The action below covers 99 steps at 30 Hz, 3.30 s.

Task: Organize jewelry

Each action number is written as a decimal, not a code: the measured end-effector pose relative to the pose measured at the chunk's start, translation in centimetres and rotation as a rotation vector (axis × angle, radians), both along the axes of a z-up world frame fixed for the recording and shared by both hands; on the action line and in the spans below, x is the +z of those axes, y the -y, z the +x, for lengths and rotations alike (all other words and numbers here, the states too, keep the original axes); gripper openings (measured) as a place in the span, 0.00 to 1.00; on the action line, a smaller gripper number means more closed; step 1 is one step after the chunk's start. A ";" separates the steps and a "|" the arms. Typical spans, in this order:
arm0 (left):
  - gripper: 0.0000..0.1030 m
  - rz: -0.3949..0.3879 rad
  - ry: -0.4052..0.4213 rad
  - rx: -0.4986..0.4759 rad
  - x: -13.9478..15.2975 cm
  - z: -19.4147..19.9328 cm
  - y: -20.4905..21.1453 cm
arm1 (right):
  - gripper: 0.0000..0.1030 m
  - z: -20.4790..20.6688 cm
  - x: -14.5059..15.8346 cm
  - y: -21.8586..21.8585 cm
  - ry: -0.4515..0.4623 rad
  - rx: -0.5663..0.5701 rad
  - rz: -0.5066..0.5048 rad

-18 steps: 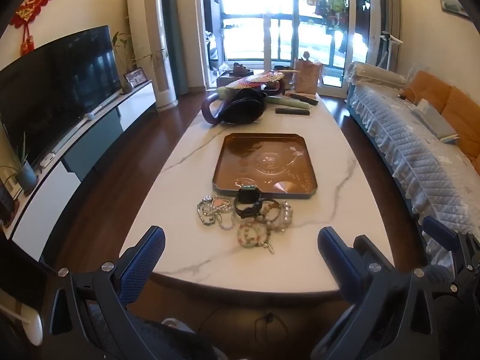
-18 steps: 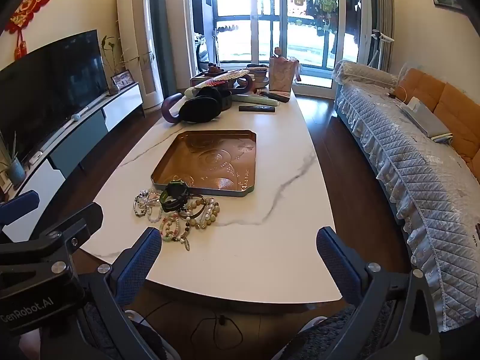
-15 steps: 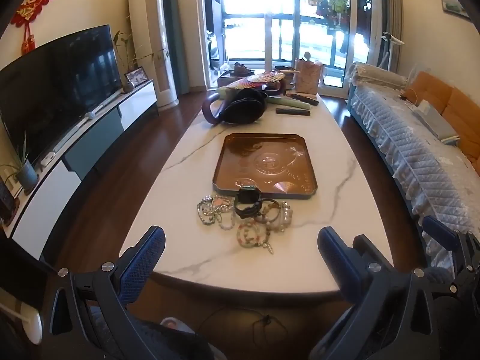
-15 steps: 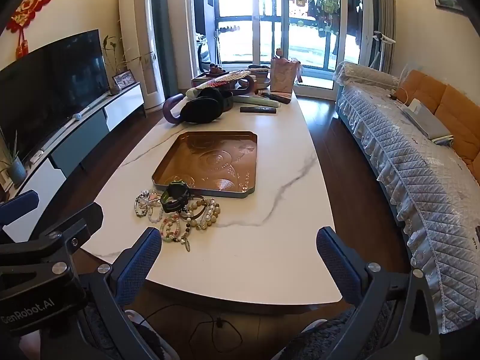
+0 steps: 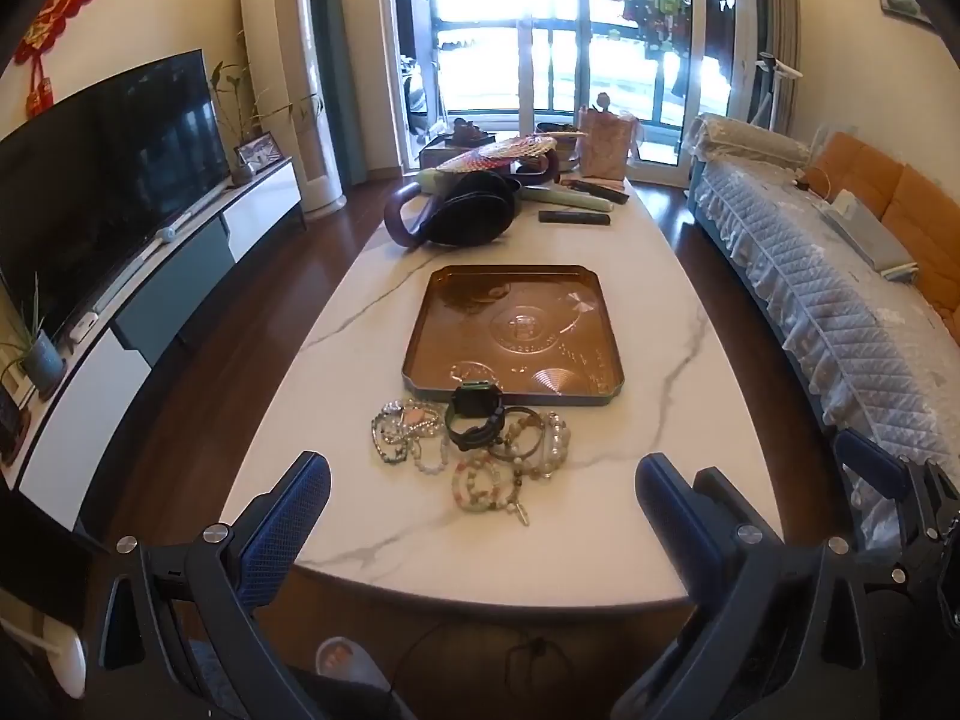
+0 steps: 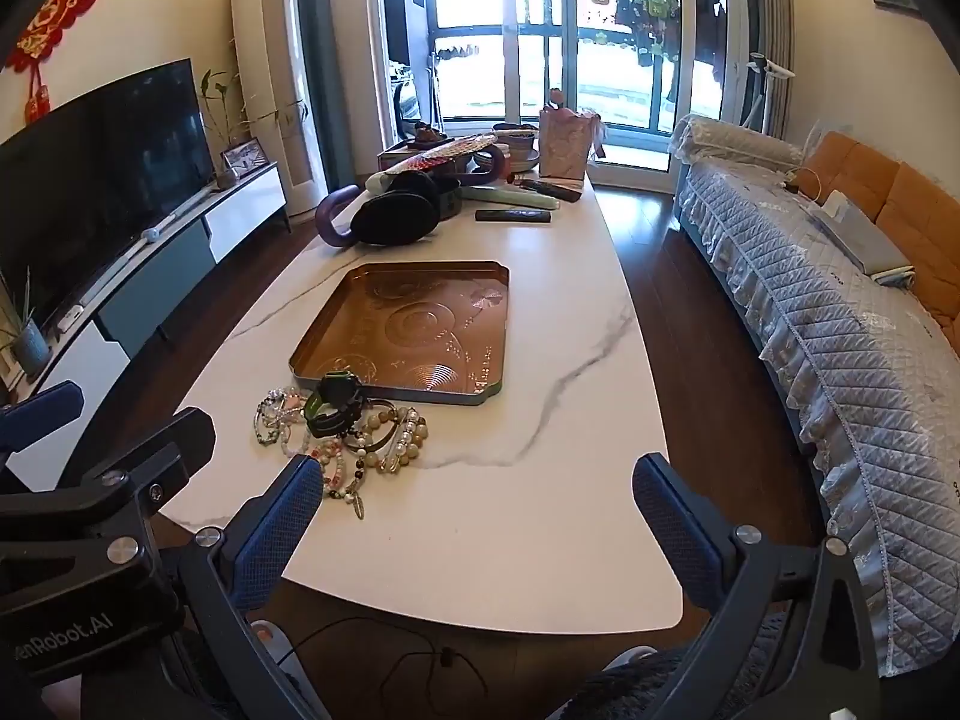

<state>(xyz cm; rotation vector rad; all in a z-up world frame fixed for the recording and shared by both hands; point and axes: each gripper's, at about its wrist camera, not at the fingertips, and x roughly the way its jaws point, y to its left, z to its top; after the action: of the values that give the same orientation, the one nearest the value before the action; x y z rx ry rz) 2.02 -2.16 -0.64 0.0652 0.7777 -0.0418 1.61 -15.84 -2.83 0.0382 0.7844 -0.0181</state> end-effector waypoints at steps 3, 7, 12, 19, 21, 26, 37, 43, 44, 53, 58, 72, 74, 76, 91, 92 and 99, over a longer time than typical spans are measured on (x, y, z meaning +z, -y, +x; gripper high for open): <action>0.98 0.014 -0.001 0.008 0.1 -0.1 0.1 | 0.99 0.0 -0.4 0.1 -0.004 0.001 0.014; 0.98 0.013 0.003 0.001 0.0 0.1 0.0 | 0.99 0.0 -0.4 0.0 0.000 -0.004 0.020; 0.98 0.015 0.003 -0.005 -0.1 0.3 -0.1 | 1.00 0.3 -0.6 0.0 -0.004 0.002 0.018; 0.98 0.001 0.007 -0.009 -0.3 2.2 0.0 | 0.99 1.9 -1.0 0.1 0.000 0.006 0.008; 0.98 0.003 0.010 -0.004 -0.3 2.9 0.1 | 0.99 2.7 -1.1 0.1 -0.005 0.011 0.009; 0.98 -0.001 0.013 0.004 -0.6 3.9 -0.2 | 0.99 3.8 -1.5 -0.1 -0.003 0.015 0.011; 0.98 0.009 0.019 0.009 -1.3 4.7 -0.6 | 0.99 4.7 -2.0 -0.7 -0.013 0.019 0.013; 0.98 -0.004 0.007 0.005 -2.0 5.1 -0.7 | 0.99 5.3 -2.4 -0.9 -0.022 0.016 0.011; 0.98 -0.005 0.007 0.003 -2.1 5.1 -0.7 | 0.99 5.3 -2.5 -0.9 -0.021 0.015 0.009; 0.98 -0.005 0.006 -0.004 -2.1 5.1 -0.5 | 0.99 5.4 -2.9 -1.0 -0.024 0.019 0.008; 0.98 -0.009 0.005 -0.007 -2.2 5.1 -0.5 | 0.99 5.4 -3.1 -1.1 -0.021 0.022 0.011; 0.98 -0.030 -0.021 -0.016 -3.4 5.4 -0.9 | 0.99 5.7 -4.4 -1.5 -0.040 0.043 0.024; 0.98 -0.042 -0.034 -0.023 -3.9 5.5 -1.2 | 0.99 5.8 -4.6 -1.5 -0.045 0.049 0.030; 0.98 -0.049 -0.045 -0.023 -4.4 5.7 -1.6 | 0.99 5.9 -5.1 -1.7 -0.048 0.061 0.028; 0.98 0.025 -0.024 0.018 -12.2 7.4 -7.7 | 0.99 8.5 -12.4 -3.9 -0.072 0.242 0.041; 0.98 0.056 -0.026 0.002 -12.8 7.7 -7.6 | 0.99 8.9 -12.6 -3.5 -0.061 0.233 0.046; 0.98 0.018 -0.102 -0.098 -15.8 10.1 -7.3 | 0.99 11.8 -14.6 -0.6 -0.139 0.210 0.176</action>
<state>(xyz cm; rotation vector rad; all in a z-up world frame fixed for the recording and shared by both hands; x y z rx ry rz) 12.10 5.15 -16.48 0.1187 0.8765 -0.1318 13.37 -15.22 -17.46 0.1217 0.9241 0.2499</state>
